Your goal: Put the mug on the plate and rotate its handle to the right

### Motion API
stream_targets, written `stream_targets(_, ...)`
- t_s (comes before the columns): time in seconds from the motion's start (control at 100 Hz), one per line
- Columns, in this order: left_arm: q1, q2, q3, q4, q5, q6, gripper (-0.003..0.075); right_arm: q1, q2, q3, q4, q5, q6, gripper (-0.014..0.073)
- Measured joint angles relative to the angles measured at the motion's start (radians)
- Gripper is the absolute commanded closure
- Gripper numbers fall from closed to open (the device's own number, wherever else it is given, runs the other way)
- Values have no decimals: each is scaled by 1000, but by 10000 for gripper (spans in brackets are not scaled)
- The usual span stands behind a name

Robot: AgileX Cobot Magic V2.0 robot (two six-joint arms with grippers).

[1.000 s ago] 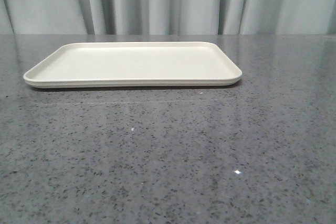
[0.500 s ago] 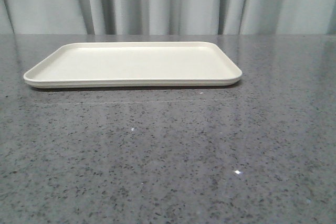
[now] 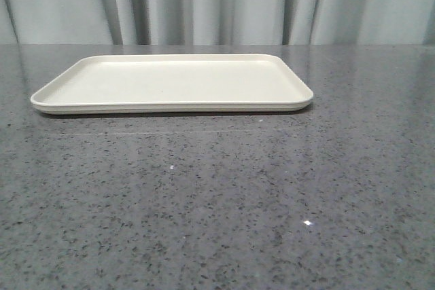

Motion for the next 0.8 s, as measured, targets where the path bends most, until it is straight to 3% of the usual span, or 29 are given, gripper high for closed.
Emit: stream_targets(0.8,0,394,0,36,-40,0,143,0,0,0,2,0,0,63)
